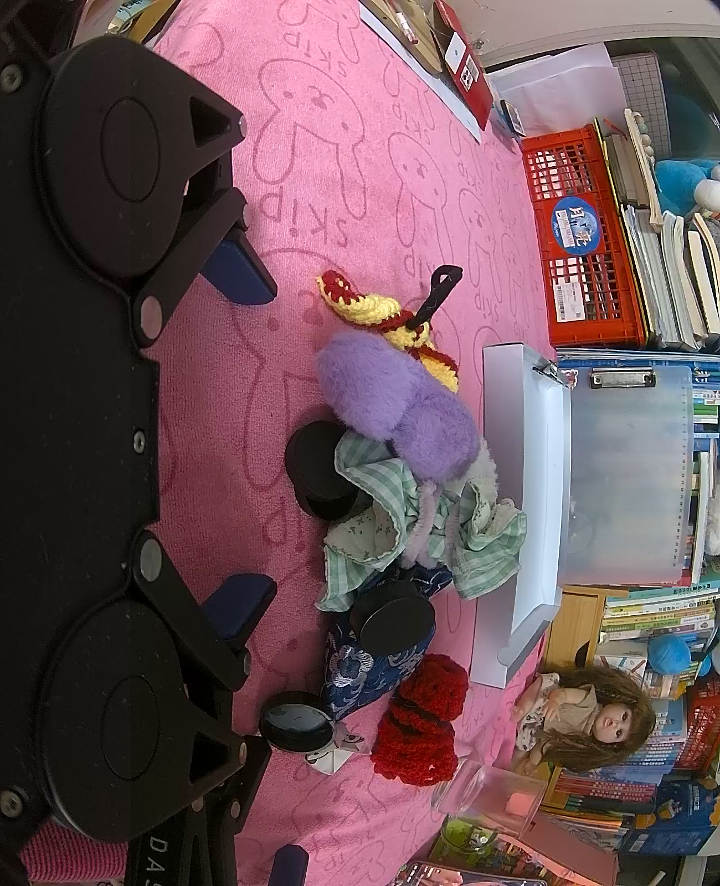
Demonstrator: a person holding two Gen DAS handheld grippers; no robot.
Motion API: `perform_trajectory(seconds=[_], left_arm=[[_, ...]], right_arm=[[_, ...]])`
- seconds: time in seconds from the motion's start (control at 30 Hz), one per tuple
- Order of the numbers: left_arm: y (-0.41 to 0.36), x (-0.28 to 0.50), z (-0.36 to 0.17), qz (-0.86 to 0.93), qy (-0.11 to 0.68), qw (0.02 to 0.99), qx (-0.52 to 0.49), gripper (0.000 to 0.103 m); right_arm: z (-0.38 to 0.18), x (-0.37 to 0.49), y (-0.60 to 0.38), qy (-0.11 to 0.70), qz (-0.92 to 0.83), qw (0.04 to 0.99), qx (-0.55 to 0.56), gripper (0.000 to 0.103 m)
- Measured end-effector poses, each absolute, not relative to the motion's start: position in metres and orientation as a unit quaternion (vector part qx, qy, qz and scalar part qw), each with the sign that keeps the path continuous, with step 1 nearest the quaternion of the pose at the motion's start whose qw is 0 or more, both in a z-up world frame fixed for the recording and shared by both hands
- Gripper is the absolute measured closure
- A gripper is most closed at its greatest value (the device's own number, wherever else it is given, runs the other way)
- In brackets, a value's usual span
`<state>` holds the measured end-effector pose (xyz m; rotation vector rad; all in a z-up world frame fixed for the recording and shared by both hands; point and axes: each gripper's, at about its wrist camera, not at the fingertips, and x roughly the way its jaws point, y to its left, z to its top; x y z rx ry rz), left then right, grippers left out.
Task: Organize objects
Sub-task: 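Move both tools toward the black lens caps in the pile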
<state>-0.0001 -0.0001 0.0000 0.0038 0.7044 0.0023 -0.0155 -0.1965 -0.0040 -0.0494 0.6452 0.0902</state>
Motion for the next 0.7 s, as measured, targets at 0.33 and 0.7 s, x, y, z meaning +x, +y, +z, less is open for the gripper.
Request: perform_trajectory(seconds=[0.33,0.7], left_arm=[[0.0004,-0.0002,-0.0002,0.0,0.344,0.939,0.003,0.0],[0.0024,-0.0017,0.0,-0.009,0.339,0.941,0.006,0.0]], right_arm=[[-0.006,-0.0162,-0.1973,0.313,0.041,0.949,-0.024,0.0],[-0.0055,-0.0187,-0.1958,0.303,0.041,0.952,-0.023,0.0]])
